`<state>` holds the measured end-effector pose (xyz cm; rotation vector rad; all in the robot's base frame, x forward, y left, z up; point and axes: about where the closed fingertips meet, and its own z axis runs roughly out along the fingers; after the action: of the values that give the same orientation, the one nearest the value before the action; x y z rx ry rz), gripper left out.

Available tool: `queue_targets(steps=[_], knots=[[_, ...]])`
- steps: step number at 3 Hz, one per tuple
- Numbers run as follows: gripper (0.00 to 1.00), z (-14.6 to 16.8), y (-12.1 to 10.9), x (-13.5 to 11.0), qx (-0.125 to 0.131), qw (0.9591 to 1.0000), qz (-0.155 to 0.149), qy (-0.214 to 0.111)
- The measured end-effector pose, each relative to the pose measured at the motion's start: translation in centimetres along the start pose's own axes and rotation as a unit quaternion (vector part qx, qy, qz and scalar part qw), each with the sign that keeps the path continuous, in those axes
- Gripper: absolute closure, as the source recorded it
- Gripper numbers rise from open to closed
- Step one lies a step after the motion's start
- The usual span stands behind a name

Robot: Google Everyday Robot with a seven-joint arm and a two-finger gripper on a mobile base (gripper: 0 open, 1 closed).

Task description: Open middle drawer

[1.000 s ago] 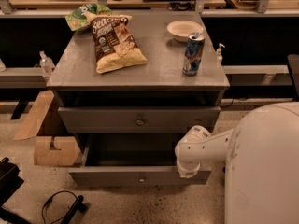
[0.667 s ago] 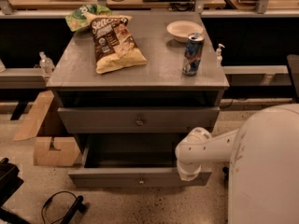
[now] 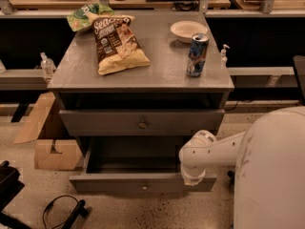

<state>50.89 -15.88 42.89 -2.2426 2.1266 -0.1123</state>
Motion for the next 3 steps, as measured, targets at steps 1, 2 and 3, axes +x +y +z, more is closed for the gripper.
queue_targets(steps=[1,2,3], knots=[[1.00,0.09,0.89,0.00,-0.010,0.9999,-0.002,-0.001],[1.00,-0.05,0.88,0.00,-0.010,0.9999,-0.002,-0.001],[1.00,-0.04,0.97,0.00,-0.011,0.9999,-0.002,-0.002]])
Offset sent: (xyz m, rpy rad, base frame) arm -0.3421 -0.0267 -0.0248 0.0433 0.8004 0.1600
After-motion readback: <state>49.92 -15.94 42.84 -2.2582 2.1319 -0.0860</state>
